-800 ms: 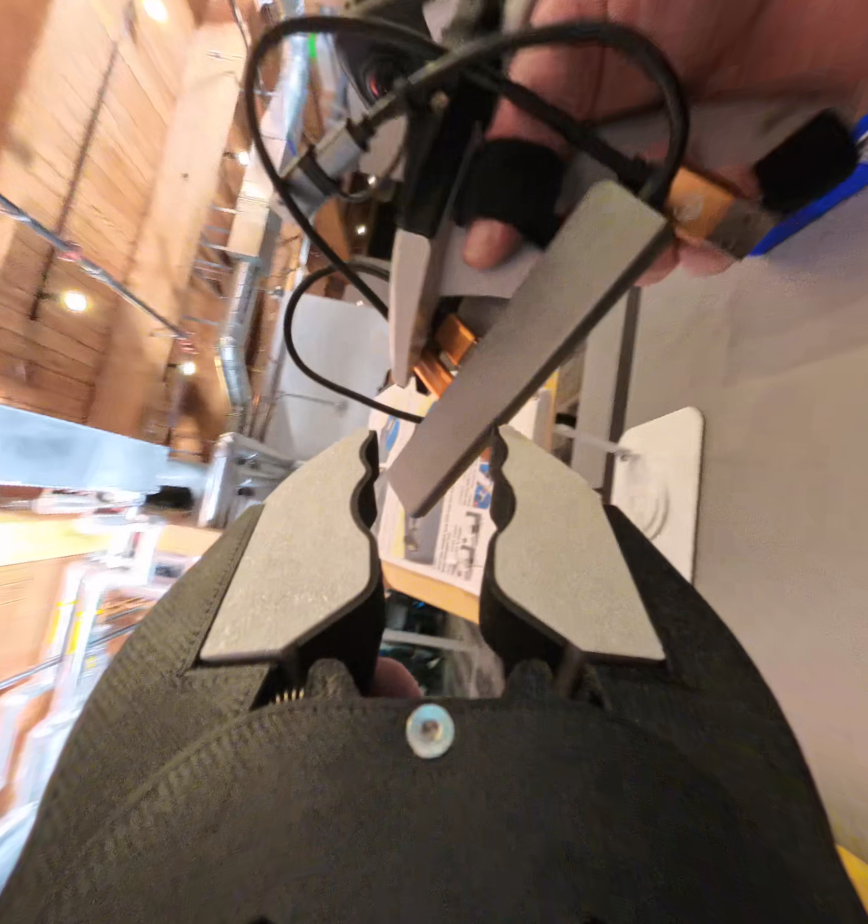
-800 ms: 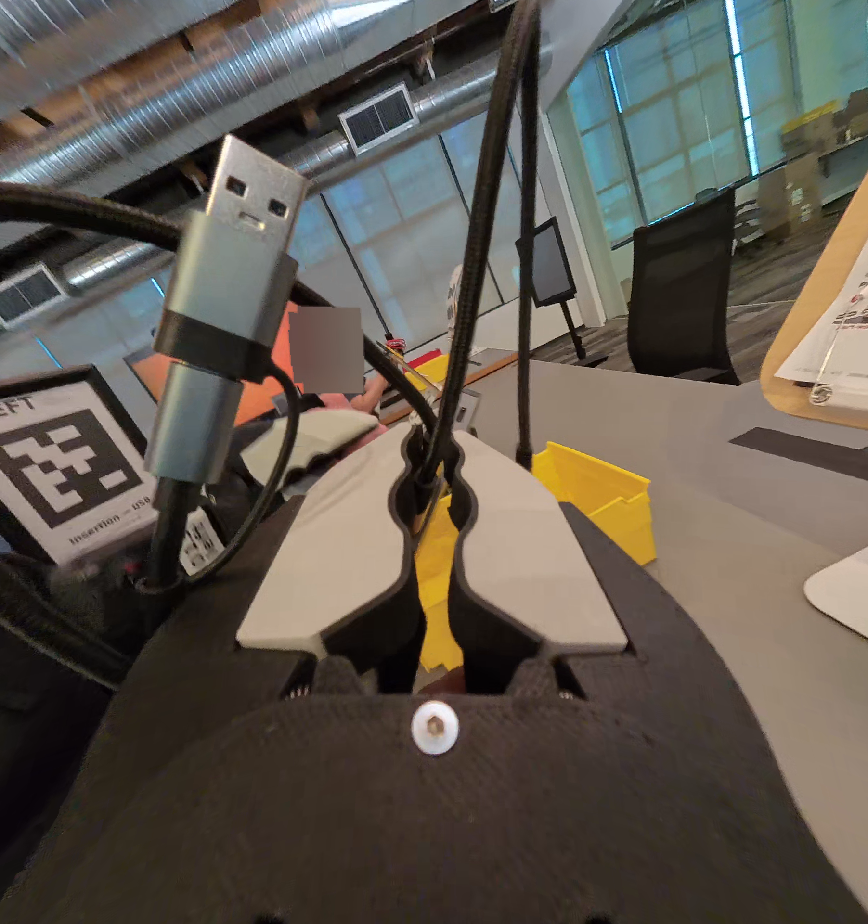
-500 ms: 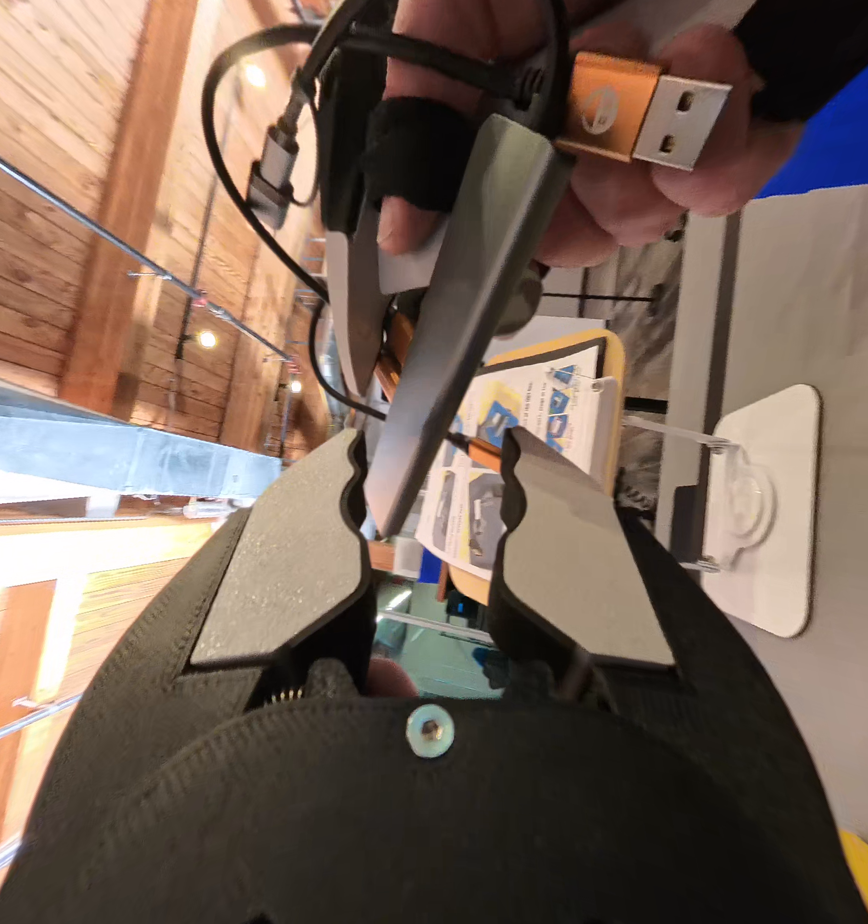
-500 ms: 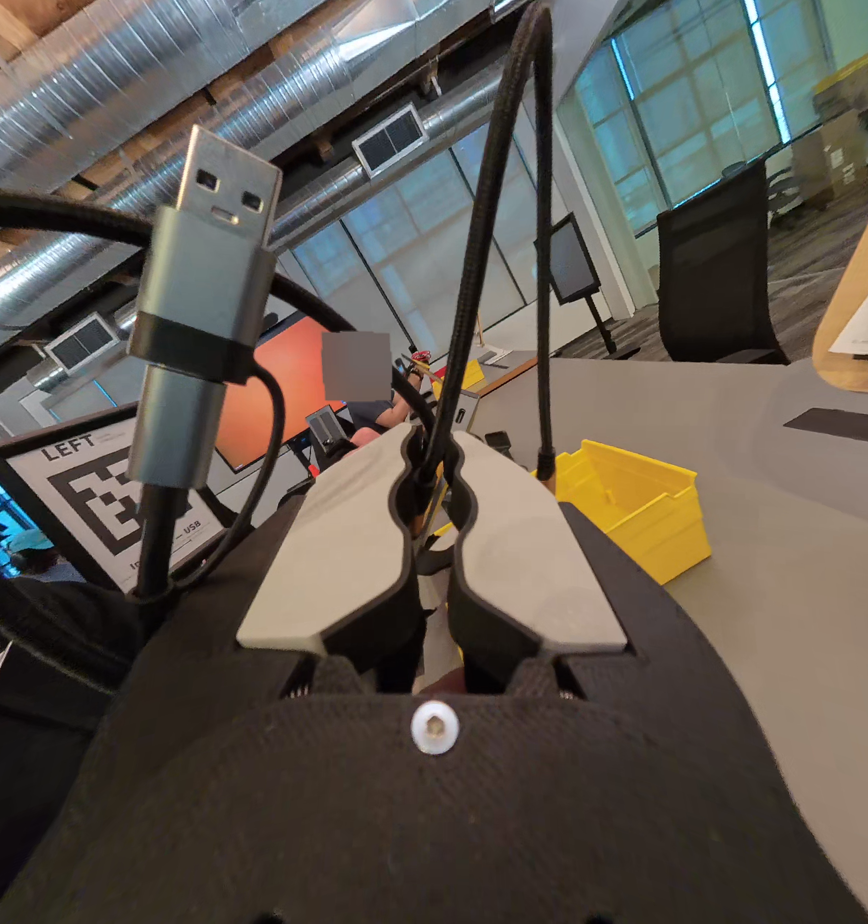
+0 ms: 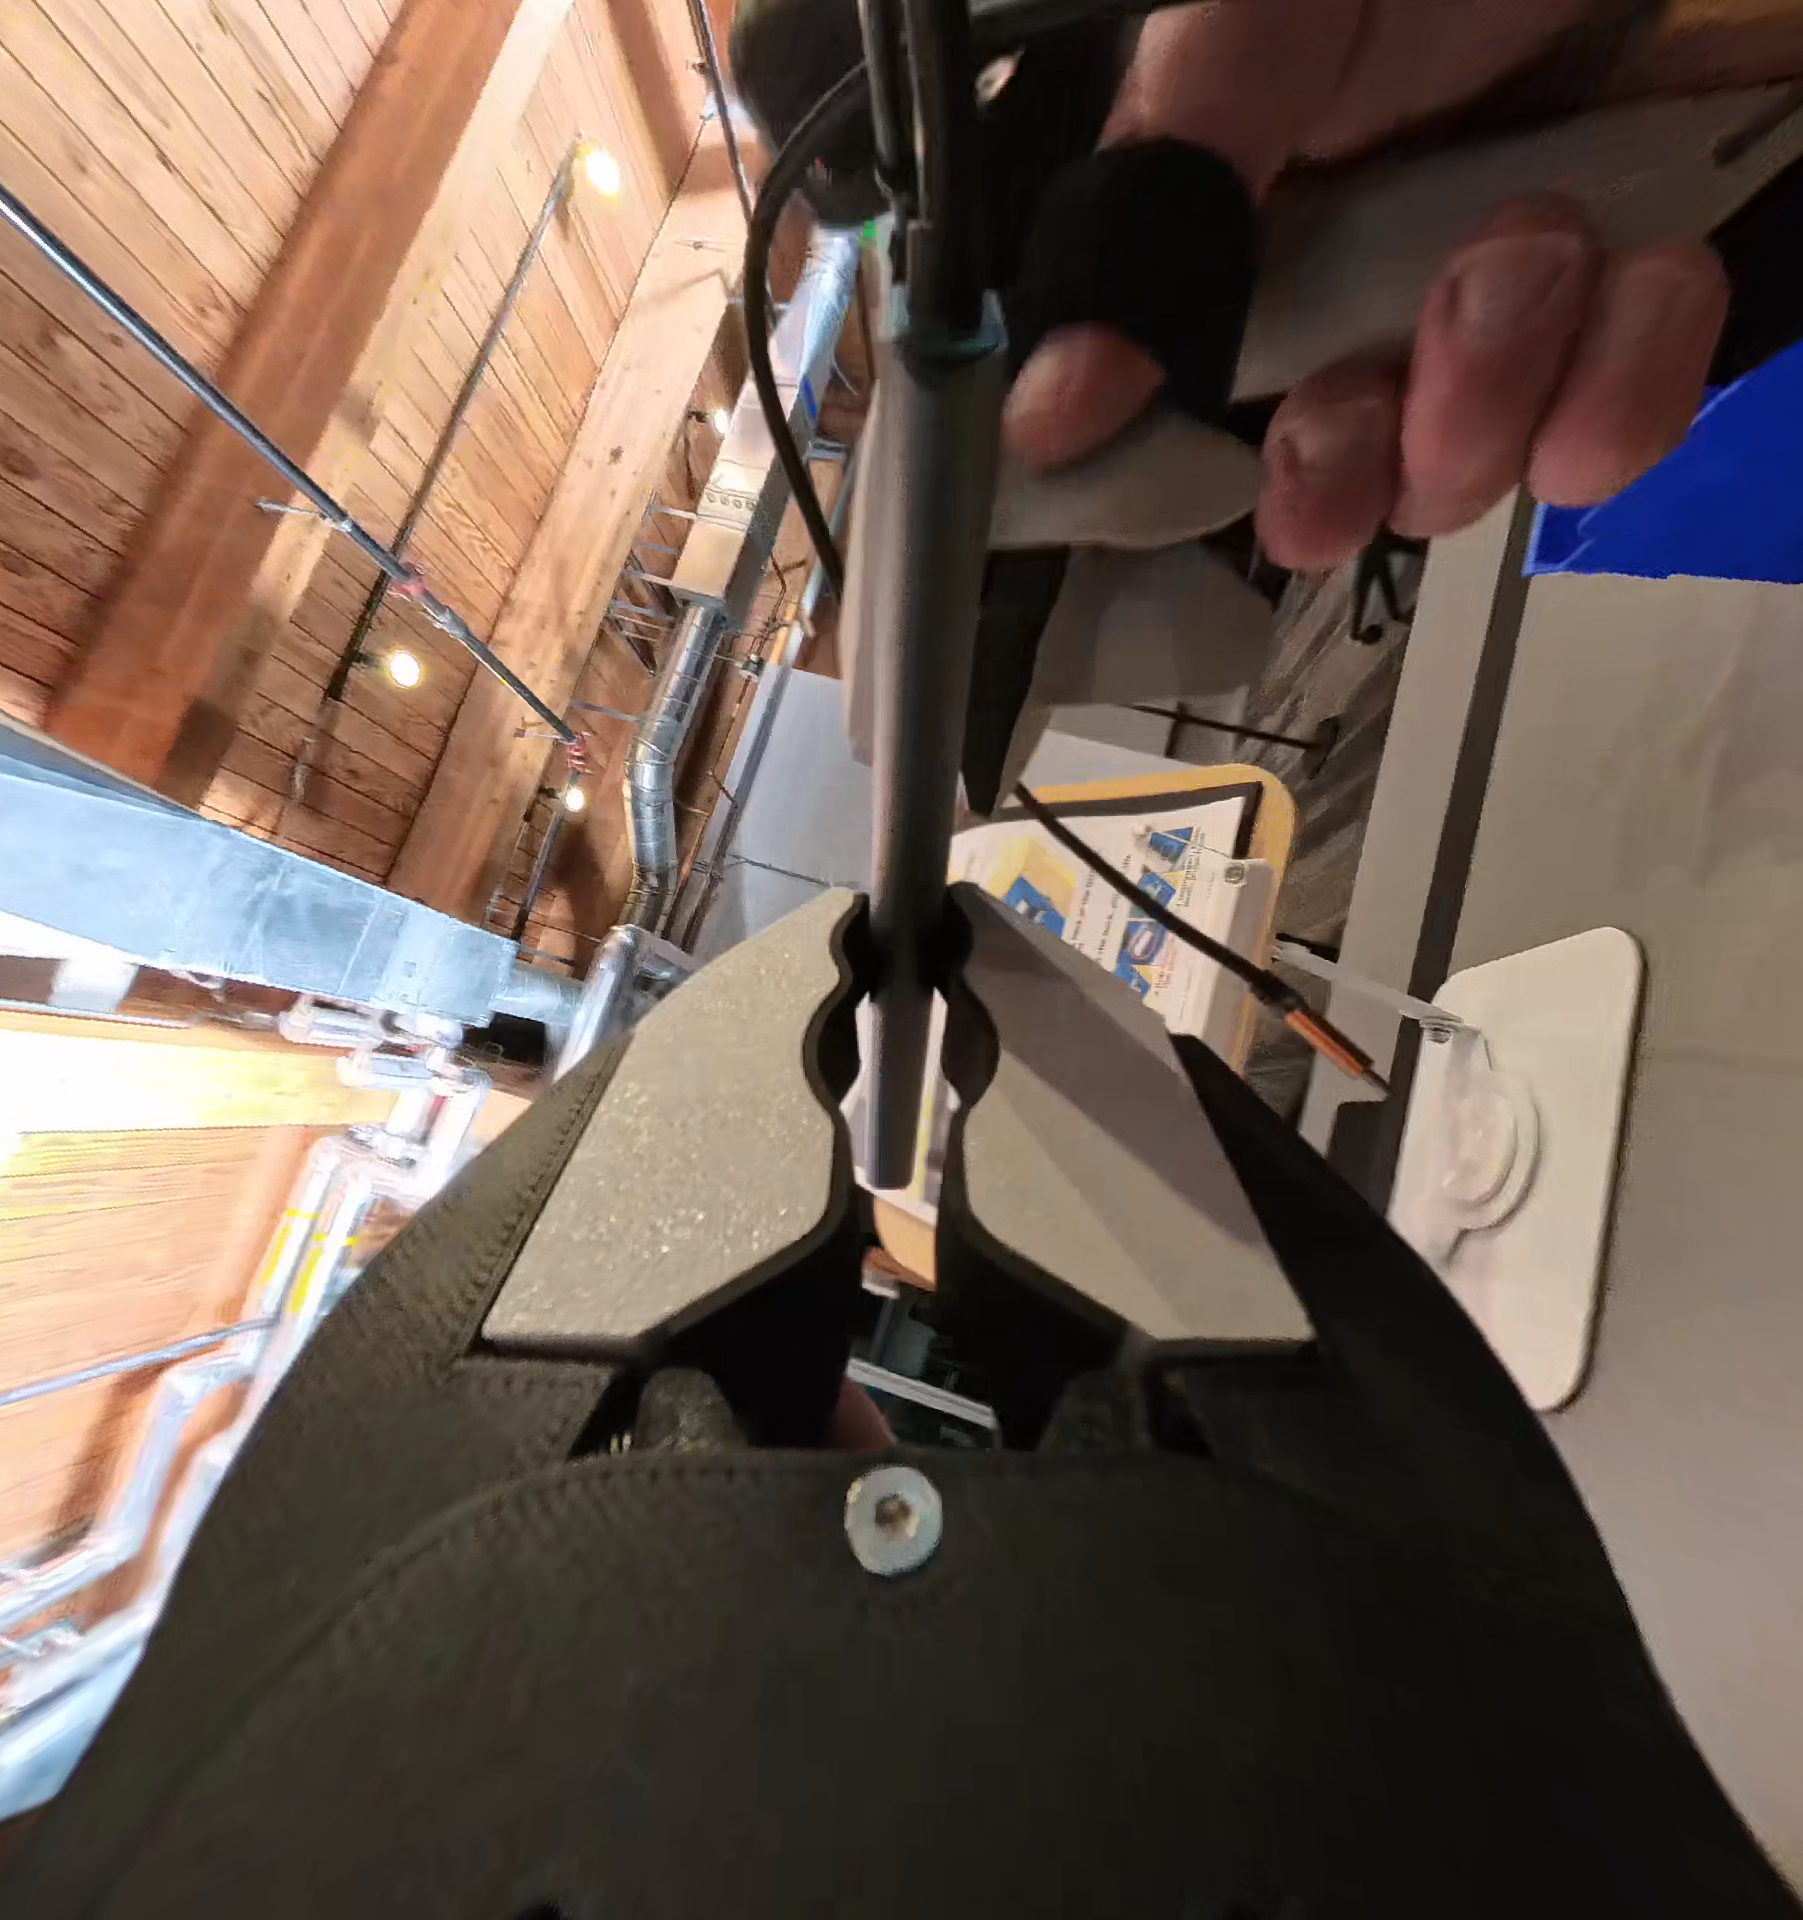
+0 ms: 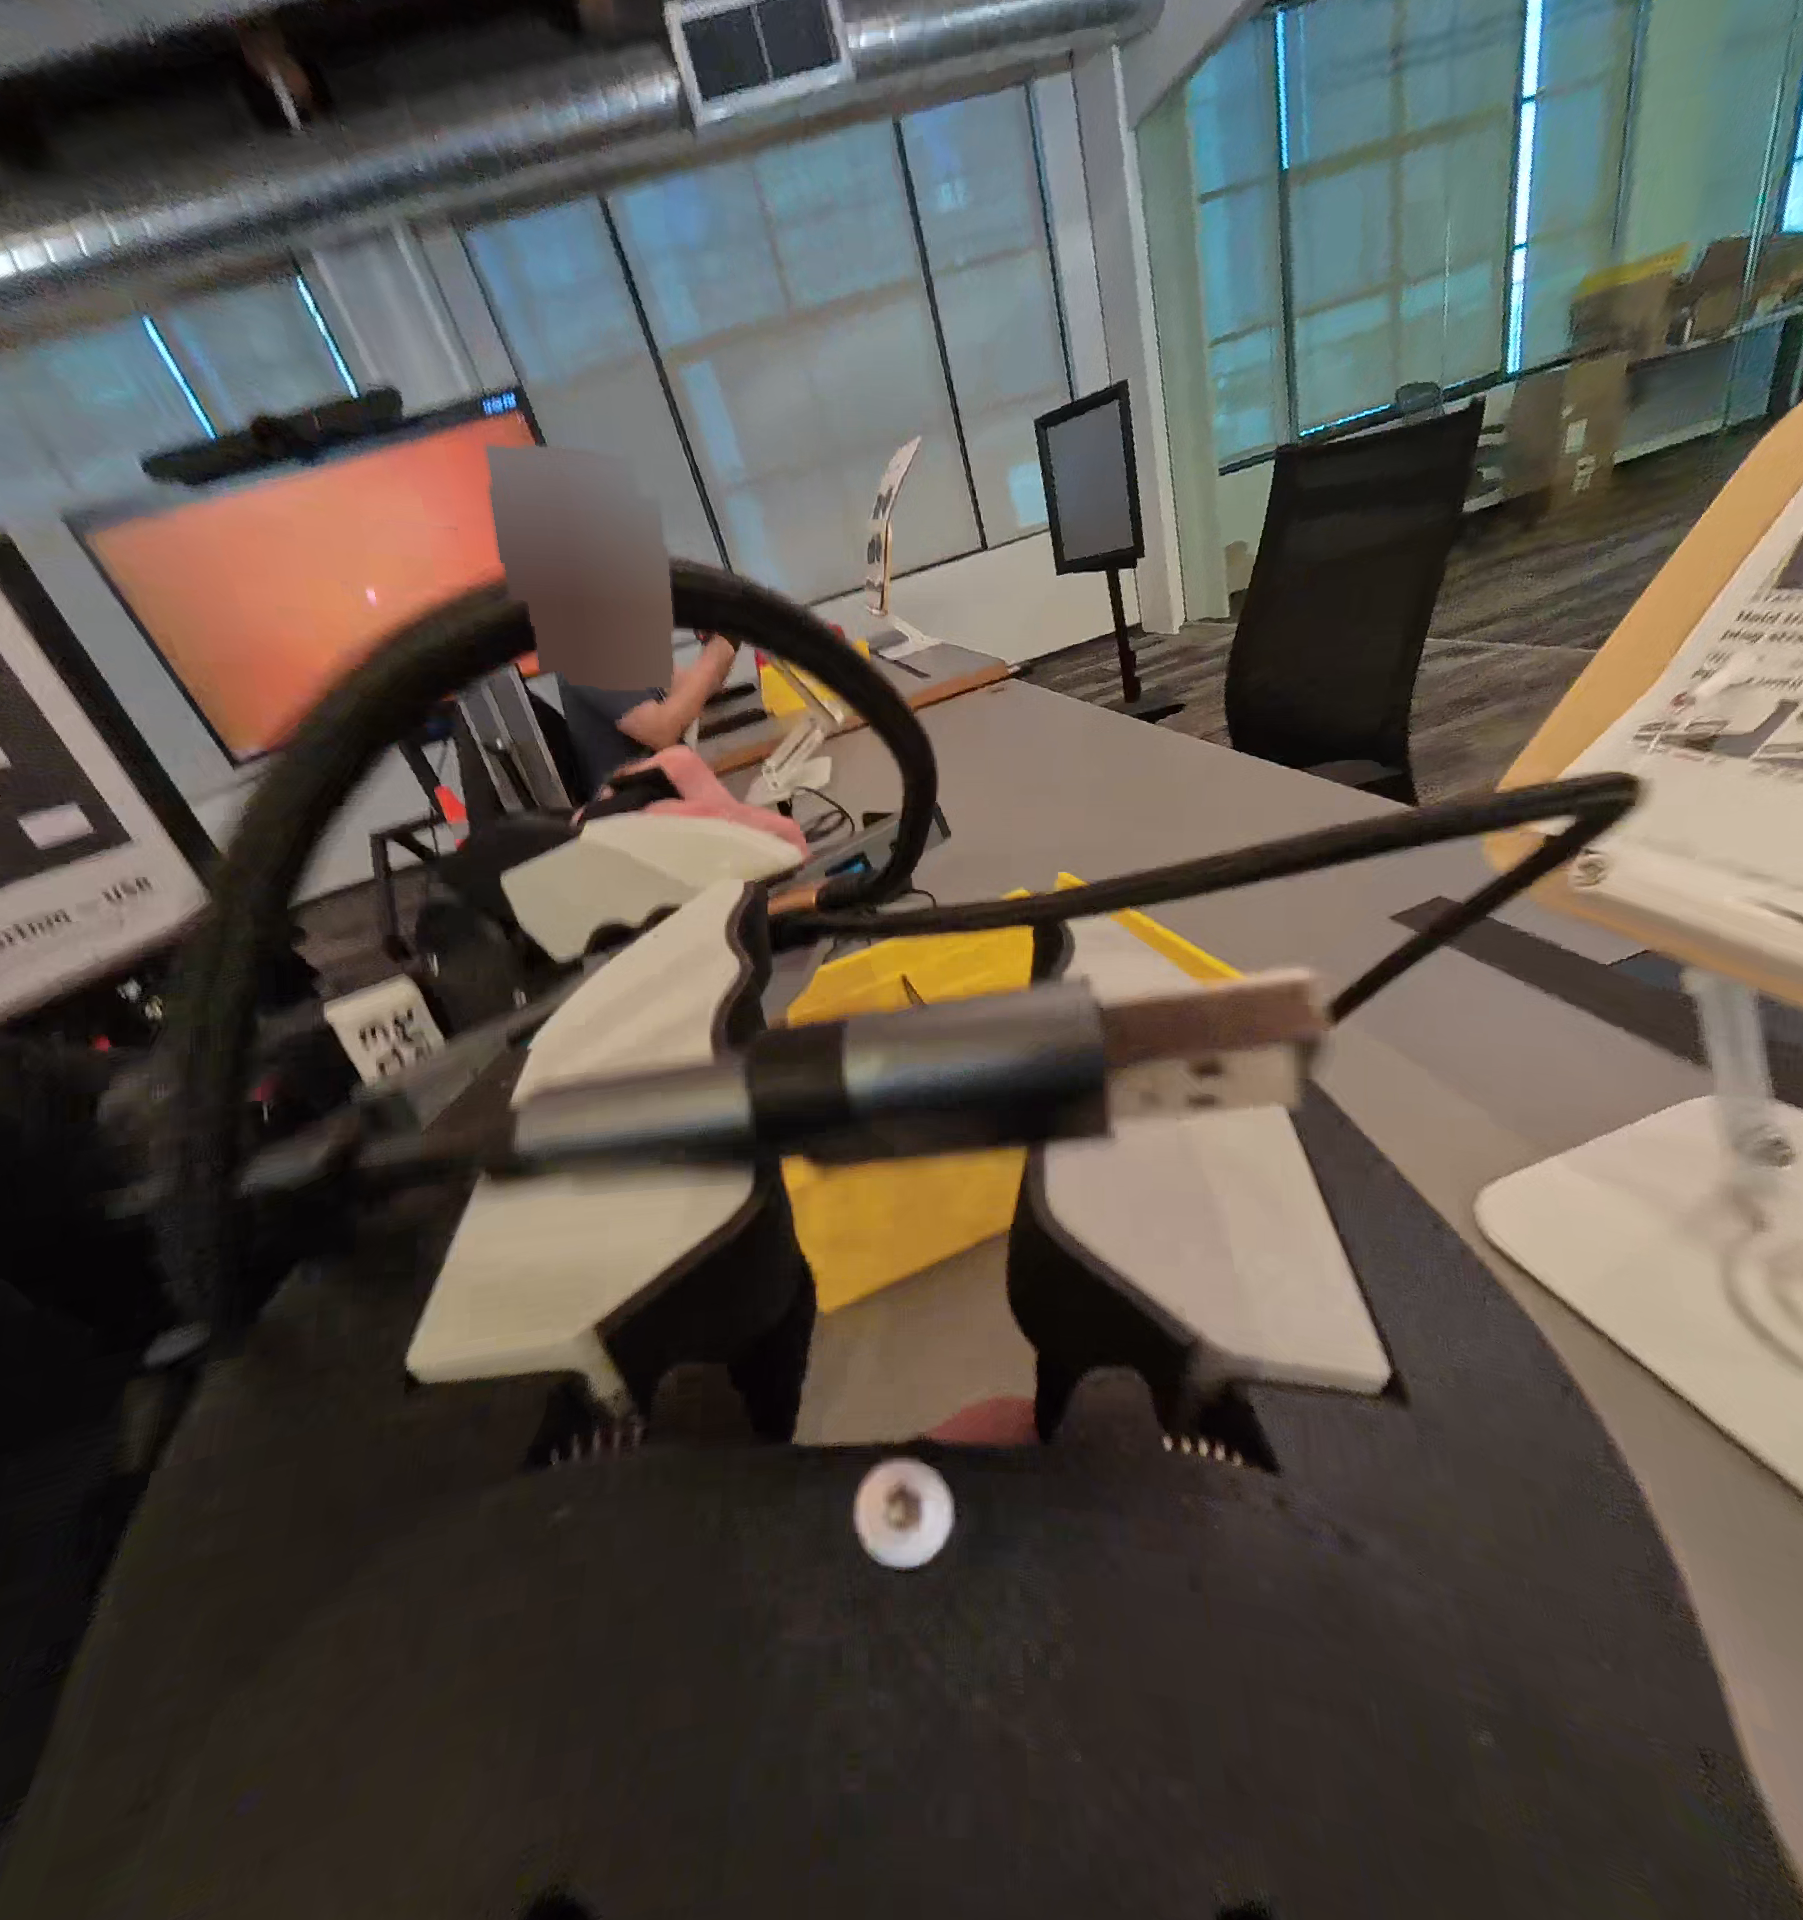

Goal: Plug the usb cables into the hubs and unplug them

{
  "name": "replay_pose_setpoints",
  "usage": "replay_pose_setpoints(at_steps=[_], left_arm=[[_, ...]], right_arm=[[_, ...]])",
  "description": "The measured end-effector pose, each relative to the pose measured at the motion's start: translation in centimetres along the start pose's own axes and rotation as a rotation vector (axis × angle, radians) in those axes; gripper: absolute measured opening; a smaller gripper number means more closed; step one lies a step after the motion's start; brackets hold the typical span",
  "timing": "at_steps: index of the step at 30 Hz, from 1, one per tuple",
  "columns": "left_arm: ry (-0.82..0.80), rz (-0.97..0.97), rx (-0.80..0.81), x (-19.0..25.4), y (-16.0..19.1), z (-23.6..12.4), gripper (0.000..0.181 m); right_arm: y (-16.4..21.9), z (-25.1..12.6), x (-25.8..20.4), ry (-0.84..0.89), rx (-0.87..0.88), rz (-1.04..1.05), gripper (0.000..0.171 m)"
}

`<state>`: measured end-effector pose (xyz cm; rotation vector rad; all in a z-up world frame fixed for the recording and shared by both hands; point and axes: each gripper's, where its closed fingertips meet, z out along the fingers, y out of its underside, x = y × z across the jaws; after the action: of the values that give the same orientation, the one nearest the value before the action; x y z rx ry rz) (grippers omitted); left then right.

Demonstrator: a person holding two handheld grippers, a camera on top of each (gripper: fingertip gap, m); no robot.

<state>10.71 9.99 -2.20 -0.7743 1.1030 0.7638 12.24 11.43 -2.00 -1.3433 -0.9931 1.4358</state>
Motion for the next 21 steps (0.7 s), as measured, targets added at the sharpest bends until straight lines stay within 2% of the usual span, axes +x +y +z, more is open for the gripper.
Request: replay_pose_setpoints(at_steps=[2,5,8,11,14,18,19,21], left_arm=[[0.003,-0.081,-0.007,-0.8,0.8,-0.1,0.011],[0.032,-0.145,-0.014,-2.0,2.0,-0.4,0.011],[0.095,-0.191,0.0,-2.2,2.5,-0.7,0.011],[0.146,-0.242,0.019,-2.2,2.1,-0.9,0.011],[0.199,-0.241,0.013,-1.8,2.1,-1.1,0.011],[0.253,-0.229,0.024,-1.0,1.8,-1.3,0.011],[0.261,-0.224,0.031,-0.9,1.6,-1.3,0.011],[0.287,-0.222,0.05,-0.5,0.8,-1.4,0.011]], right_arm=[[0.1,-1.3,1.4,0.043,-0.061,-0.056,0.048],[0.4,-3.9,3.3,0.116,-0.17,-0.216,0.037],[-0.7,-5.4,1.9,0.131,-0.185,-0.558,0.017],[-0.3,-5.1,0.4,0.166,-0.274,-0.865,0.016],[-0.2,-6.3,0.9,0.269,-0.453,-1.129,0.011],[-2.4,-9.4,1.2,0.395,-0.538,-1.211,0.009],[-3.4,-9.9,0.9,0.436,-0.514,-1.24,0.009],[-4.4,-9.5,-1.3,0.397,-0.419,-1.268,0.009]])
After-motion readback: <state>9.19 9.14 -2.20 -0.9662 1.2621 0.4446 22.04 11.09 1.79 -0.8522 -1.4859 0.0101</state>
